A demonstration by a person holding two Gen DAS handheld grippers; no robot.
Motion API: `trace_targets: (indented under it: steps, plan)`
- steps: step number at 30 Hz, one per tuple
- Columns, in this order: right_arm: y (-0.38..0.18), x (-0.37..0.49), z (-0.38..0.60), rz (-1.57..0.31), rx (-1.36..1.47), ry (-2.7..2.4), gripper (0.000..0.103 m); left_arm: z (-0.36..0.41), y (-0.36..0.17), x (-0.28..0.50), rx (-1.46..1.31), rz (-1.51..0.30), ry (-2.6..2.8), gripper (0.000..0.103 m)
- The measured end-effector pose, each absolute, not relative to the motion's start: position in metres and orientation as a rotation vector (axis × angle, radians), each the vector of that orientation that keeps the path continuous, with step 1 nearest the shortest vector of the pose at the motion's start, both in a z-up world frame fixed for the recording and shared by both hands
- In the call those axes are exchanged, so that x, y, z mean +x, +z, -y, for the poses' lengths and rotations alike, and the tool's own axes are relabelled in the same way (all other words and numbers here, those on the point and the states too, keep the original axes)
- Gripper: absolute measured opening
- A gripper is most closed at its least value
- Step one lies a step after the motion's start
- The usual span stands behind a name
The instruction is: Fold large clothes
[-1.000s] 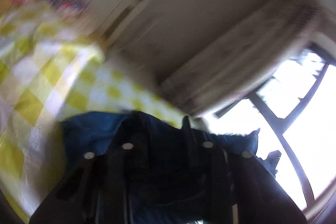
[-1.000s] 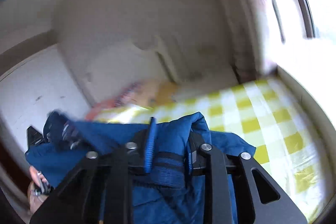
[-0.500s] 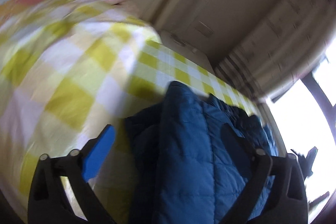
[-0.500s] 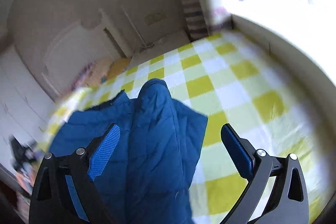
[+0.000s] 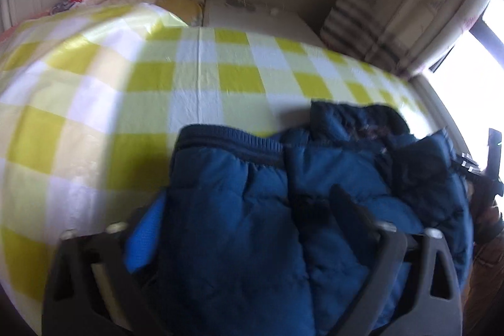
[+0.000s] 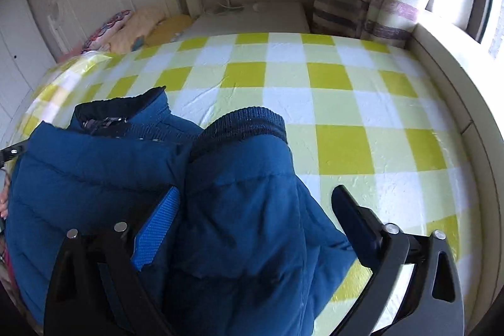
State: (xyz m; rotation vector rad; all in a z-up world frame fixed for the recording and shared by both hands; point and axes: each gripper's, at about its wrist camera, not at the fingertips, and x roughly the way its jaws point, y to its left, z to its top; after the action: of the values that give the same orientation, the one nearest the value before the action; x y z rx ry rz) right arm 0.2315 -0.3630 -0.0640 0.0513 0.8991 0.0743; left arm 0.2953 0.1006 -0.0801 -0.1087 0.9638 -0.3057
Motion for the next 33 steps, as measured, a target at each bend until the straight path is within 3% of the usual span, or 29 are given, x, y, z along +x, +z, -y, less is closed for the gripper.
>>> trace_targets:
  steps: [2, 7, 11, 15, 18, 19, 21, 25, 29, 31, 33]
  plan:
    - [-0.044, 0.205, 0.355, -0.805, 0.035, 0.050, 0.023, -0.101, -0.070, 0.277, -0.063, -0.882, -0.285, 0.009]
    - [0.037, 0.157, 0.343, -0.606, 0.046, 0.075, 0.018, -0.125, 0.002, 0.224, -0.158, -0.684, -0.324, 0.007]
    - [0.080, 0.175, 0.340, -0.559, 0.072, 0.029, 0.018, -0.129, 0.051, 0.233, -0.215, -0.658, -0.321, 0.008]
    - [0.066, 0.224, 0.341, -0.618, 0.105, -0.049, 0.018, -0.119, 0.042, 0.287, -0.218, -0.731, -0.259, 0.011]
    - [-0.003, 0.267, 0.353, -0.758, 0.147, -0.114, 0.019, -0.114, -0.009, 0.321, -0.228, -0.824, -0.224, 0.012]
    - [-0.024, 0.274, 0.356, -0.789, 0.146, -0.136, 0.019, -0.112, -0.033, 0.330, -0.223, -0.839, -0.213, 0.014]
    - [-0.084, 0.290, 0.368, -0.898, 0.197, -0.159, 0.021, -0.109, -0.086, 0.347, -0.214, -0.910, -0.167, 0.032]
    - [-0.093, 0.296, 0.369, -0.896, 0.194, -0.162, 0.021, -0.123, -0.097, 0.350, -0.318, -0.906, -0.166, 0.032]
    - [-0.096, 0.295, 0.381, -0.891, 0.250, -0.180, 0.025, -0.122, -0.100, 0.351, -0.309, -0.910, -0.134, 0.043]
    - [-0.099, 0.290, 0.393, -0.896, 0.308, -0.187, 0.034, -0.123, -0.100, 0.349, -0.298, -0.906, -0.091, 0.057]
    - [-0.098, 0.286, 0.406, -0.893, 0.408, -0.166, 0.065, -0.128, -0.094, 0.345, -0.309, -0.884, -0.068, 0.067]
